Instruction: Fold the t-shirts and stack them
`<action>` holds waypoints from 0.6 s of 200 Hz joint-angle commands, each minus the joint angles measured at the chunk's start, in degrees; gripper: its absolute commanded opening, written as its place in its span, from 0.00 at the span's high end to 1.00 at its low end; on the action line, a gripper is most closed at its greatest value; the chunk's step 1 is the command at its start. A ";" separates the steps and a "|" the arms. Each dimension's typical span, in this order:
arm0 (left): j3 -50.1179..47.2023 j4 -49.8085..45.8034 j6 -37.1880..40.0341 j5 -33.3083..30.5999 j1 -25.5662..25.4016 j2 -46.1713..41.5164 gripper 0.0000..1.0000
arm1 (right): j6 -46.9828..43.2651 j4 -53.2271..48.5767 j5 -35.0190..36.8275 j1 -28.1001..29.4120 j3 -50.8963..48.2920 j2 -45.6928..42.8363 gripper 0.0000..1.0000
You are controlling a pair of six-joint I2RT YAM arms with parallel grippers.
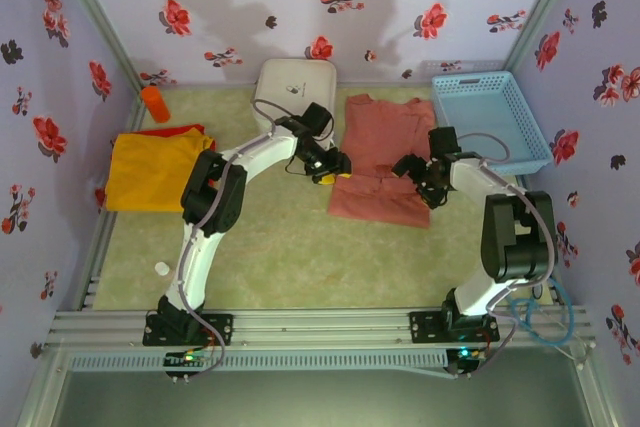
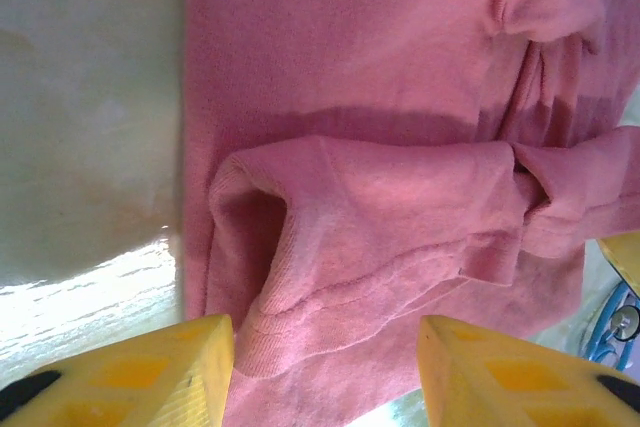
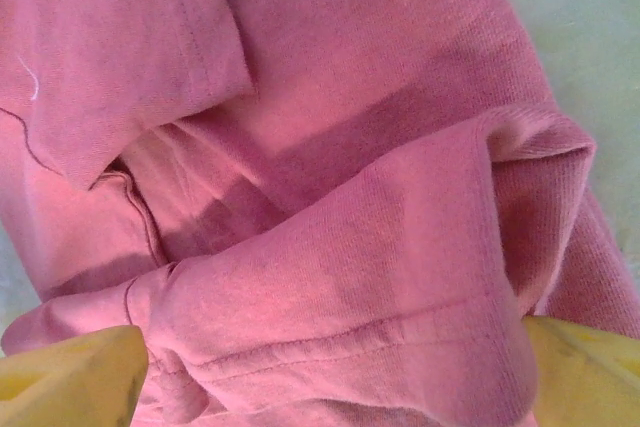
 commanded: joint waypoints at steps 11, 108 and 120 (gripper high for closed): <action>0.46 -2.21 -0.51 -2.14 0.15 0.08 0.49 | 1.84 1.94 -0.90 0.44 2.20 1.75 0.05; -4.26 -3.44 -0.38 -3.87 -0.38 -4.78 0.49 | 6.75 4.82 -4.54 -2.41 11.13 9.31 0.05; -5.41 -2.88 -0.59 -3.77 -0.51 -5.61 0.49 | 8.29 6.96 -6.68 -3.73 11.41 10.80 0.05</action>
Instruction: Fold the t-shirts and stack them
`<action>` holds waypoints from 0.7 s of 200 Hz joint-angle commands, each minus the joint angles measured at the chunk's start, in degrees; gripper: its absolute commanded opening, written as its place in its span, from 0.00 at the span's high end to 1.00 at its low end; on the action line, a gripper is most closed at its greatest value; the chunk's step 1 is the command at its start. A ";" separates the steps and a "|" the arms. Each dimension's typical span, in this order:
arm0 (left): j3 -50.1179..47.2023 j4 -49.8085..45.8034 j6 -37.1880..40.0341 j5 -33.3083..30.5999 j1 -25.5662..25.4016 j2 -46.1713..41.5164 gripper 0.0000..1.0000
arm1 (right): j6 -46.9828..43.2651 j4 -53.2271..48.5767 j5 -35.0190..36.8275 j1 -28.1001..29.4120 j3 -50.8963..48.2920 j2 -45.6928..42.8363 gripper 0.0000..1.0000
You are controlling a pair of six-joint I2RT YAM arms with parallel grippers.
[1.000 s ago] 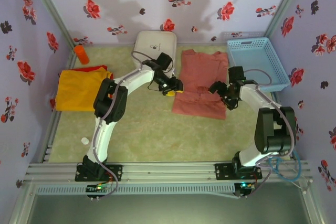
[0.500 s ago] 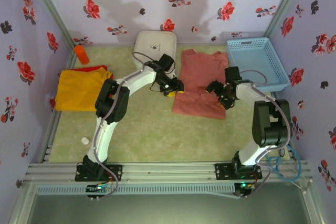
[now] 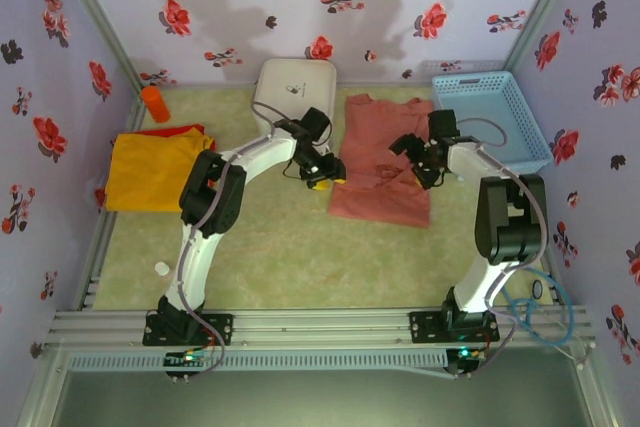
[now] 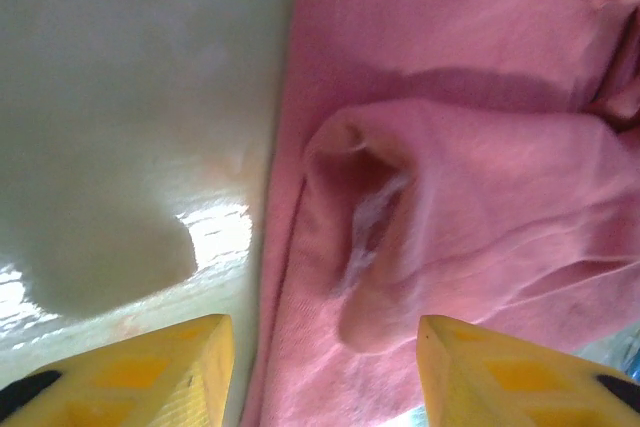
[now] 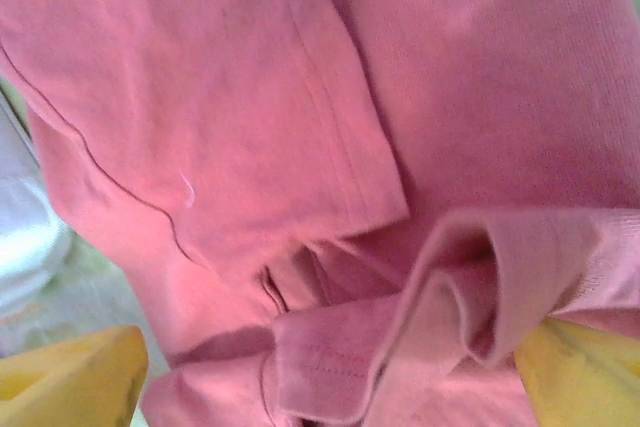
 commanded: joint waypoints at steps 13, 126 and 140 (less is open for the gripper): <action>-2.92 -0.36 -0.82 -0.80 -0.71 -4.90 0.49 | 4.36 3.97 -4.10 -3.07 2.56 4.35 0.05; -5.20 0.49 0.70 0.99 -2.13 -6.45 0.54 | -7.34 -10.20 1.80 -3.01 -2.43 -12.48 0.06; -8.91 0.65 1.44 0.85 -1.64 -8.51 0.57 | -8.88 -12.92 3.16 -3.00 -6.03 -15.77 0.09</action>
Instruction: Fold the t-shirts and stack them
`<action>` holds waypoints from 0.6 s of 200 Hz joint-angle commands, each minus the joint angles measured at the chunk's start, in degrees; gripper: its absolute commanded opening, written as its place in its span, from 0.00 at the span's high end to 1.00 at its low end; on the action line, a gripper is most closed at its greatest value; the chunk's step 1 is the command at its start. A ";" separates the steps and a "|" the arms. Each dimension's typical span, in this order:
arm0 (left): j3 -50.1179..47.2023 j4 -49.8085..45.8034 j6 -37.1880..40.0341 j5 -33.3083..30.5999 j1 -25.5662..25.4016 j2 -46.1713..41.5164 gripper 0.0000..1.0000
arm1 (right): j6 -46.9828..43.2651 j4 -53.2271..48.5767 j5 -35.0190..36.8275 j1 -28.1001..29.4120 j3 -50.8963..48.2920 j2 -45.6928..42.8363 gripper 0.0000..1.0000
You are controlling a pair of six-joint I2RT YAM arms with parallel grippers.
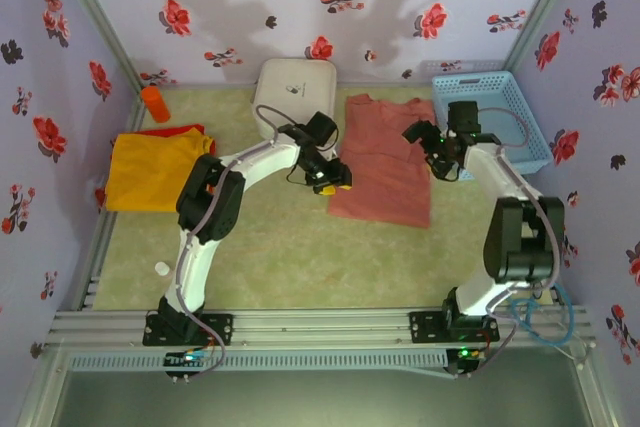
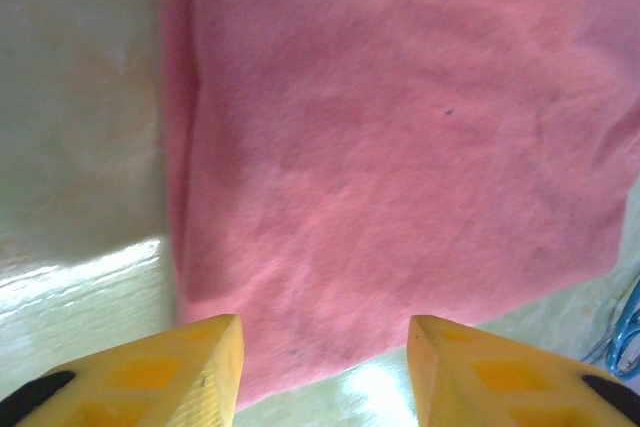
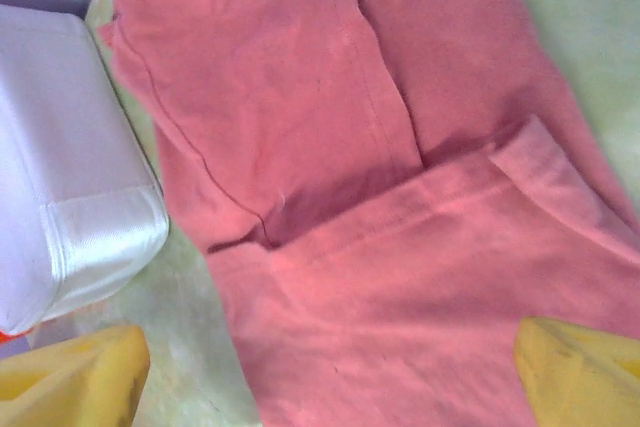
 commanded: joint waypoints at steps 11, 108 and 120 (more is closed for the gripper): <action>-7.60 -1.10 2.65 -0.06 1.04 -6.32 0.58 | -6.01 -10.73 5.19 0.19 -8.62 -7.14 0.12; -14.49 4.67 -0.76 2.79 0.09 -6.62 0.53 | -1.38 -3.99 7.36 1.59 -28.59 -14.67 0.37; -13.87 4.71 -1.11 2.87 0.01 -5.89 0.53 | -1.20 -3.18 7.45 1.87 -28.81 -13.86 0.38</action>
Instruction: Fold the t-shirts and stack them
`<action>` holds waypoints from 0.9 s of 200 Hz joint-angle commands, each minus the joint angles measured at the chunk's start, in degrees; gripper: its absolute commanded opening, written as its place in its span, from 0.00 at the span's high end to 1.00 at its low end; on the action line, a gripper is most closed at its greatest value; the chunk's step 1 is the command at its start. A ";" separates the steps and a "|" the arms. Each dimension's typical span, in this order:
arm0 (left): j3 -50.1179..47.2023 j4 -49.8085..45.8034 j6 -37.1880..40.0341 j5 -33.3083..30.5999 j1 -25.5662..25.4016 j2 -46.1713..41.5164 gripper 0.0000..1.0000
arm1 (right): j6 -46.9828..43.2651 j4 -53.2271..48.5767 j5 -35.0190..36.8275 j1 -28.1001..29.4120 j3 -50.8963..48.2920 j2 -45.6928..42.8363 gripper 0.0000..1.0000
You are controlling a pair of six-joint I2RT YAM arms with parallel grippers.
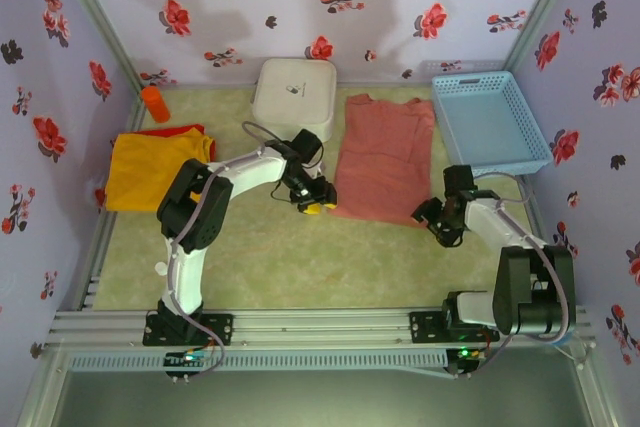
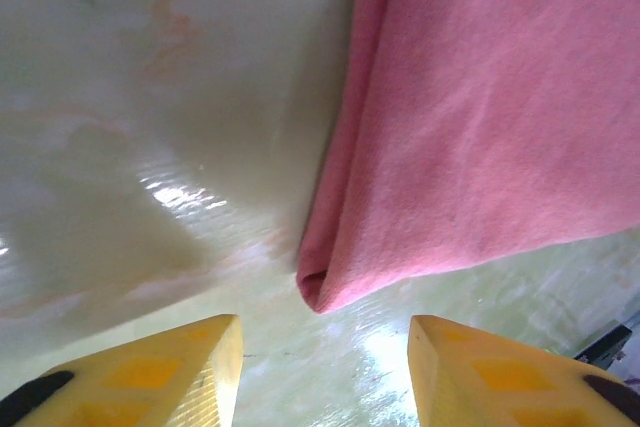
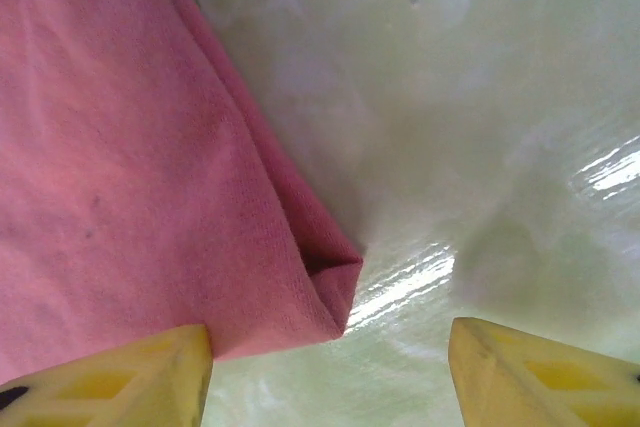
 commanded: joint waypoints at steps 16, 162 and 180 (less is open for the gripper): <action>2.05 1.04 -2.07 1.66 -0.77 2.81 0.53 | 2.20 5.09 0.88 1.10 -0.82 2.39 0.39; 5.08 -2.15 -2.86 1.74 -3.12 6.90 0.54 | 0.83 7.48 3.57 1.54 2.50 9.04 0.68; 5.45 -2.15 -2.95 1.74 -3.10 7.45 0.56 | 0.67 7.29 3.53 1.54 2.91 9.41 0.69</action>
